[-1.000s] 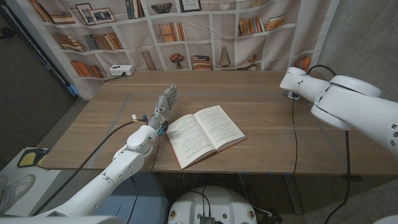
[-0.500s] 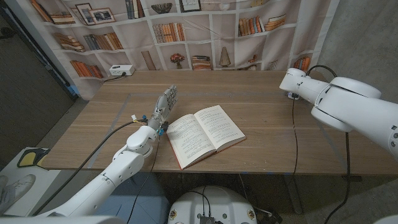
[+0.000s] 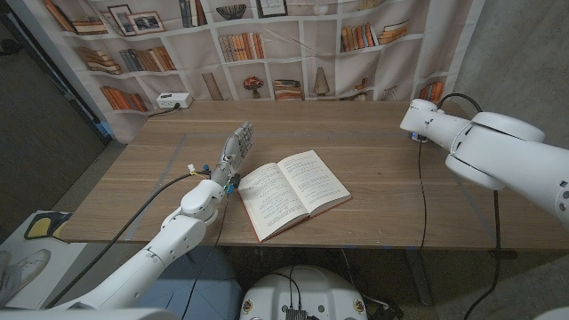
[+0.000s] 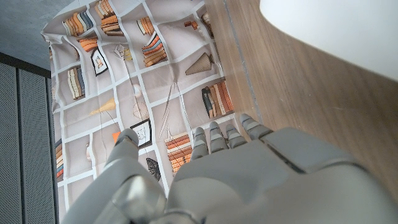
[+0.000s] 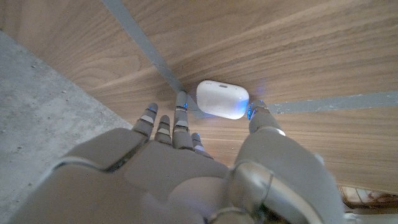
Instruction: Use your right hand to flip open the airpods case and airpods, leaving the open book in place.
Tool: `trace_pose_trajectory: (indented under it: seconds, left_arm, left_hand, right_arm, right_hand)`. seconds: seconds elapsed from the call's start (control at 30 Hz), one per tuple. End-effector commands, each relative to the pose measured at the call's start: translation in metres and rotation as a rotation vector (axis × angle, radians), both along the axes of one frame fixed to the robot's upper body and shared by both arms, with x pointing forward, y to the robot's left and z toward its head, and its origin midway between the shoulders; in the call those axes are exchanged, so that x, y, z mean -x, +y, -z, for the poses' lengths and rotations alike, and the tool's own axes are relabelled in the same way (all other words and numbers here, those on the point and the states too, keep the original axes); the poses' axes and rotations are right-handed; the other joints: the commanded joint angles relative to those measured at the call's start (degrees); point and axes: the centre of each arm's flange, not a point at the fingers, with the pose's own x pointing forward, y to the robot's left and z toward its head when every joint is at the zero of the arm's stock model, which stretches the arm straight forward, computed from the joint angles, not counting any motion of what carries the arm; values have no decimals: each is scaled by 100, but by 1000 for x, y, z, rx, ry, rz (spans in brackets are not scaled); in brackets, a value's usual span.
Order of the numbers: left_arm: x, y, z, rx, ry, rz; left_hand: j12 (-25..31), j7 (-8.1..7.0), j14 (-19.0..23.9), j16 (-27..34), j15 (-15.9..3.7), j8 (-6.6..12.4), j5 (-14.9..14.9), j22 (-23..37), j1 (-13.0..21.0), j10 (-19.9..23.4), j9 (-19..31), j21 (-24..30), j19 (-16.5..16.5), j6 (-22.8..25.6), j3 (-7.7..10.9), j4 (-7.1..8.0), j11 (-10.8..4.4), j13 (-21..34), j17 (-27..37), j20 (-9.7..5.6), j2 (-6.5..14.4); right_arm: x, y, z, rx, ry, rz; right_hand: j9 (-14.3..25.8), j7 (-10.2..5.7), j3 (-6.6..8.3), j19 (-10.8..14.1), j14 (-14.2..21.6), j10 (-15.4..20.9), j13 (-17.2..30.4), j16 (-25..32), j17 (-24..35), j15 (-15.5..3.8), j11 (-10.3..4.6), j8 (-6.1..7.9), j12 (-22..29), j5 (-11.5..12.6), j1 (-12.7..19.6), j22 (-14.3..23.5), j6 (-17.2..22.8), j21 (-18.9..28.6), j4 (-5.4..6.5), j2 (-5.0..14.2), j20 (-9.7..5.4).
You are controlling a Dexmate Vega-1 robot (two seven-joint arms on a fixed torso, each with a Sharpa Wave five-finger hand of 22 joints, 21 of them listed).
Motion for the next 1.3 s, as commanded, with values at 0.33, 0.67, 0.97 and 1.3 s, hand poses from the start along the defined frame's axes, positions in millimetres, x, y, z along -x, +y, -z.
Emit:
trace_pose_trajectory:
  seconds: [0.33, 0.67, 0.97, 1.3]
  left_arm:
    - [-6, 0, 4, 6, 5, 6]
    - [-4, -1, 2, 9, 3, 9]
    - [-4, -4, 1, 7, 4, 16]
    - [-9, -10, 0, 2, 6, 28]
  left_hand:
    - [-5, -2, 0, 19, 23, 17, 32, 26, 11, 46, -1, 36, -17, 33, -21, 0, 9, 25, 13, 29, -8]
    - [3, -7, 3, 20, 22, 18, 33, 26, 4, 69, -1, 37, -15, 36, -26, 4, 5, 25, 13, 29, -4]
    - [1, 3, 5, 21, 20, 17, 34, 26, -1, 69, -1, 37, -16, 35, -29, 7, 4, 25, 13, 30, 0]
    - [1, -1, 9, 22, 20, 20, 36, 26, -8, 73, -2, 37, -16, 46, -34, 10, -1, 25, 13, 29, 5]
  right_arm:
    - [-3, 4, 2, 15, -16, -10]
    - [1, 2, 5, 1, -12, 25]
    - [1, -1, 6, -11, -36, 39]
    - [11, -6, 1, -39, -29, 123]
  right_hand:
    - [-1, -95, 176, 152, 200, 424, 81, 31, -1, -155, -556, 61, 169, 133, 278, 11, -286, 13, 41, 46, 8]
    - [-3, -230, 310, 237, 262, 493, 131, 34, -9, -372, -748, 58, 238, 245, 450, 5, -182, 6, 59, 191, 5]
    - [-7, -412, 436, 336, 385, 625, 169, 58, -19, -579, -989, 84, 314, 355, 639, 1, 5, 5, 48, 257, -6]
    - [-10, -482, 493, 407, 414, 682, 183, 55, -26, -685, -1071, 68, 338, 415, 745, -1, 34, 7, 37, 251, -9]
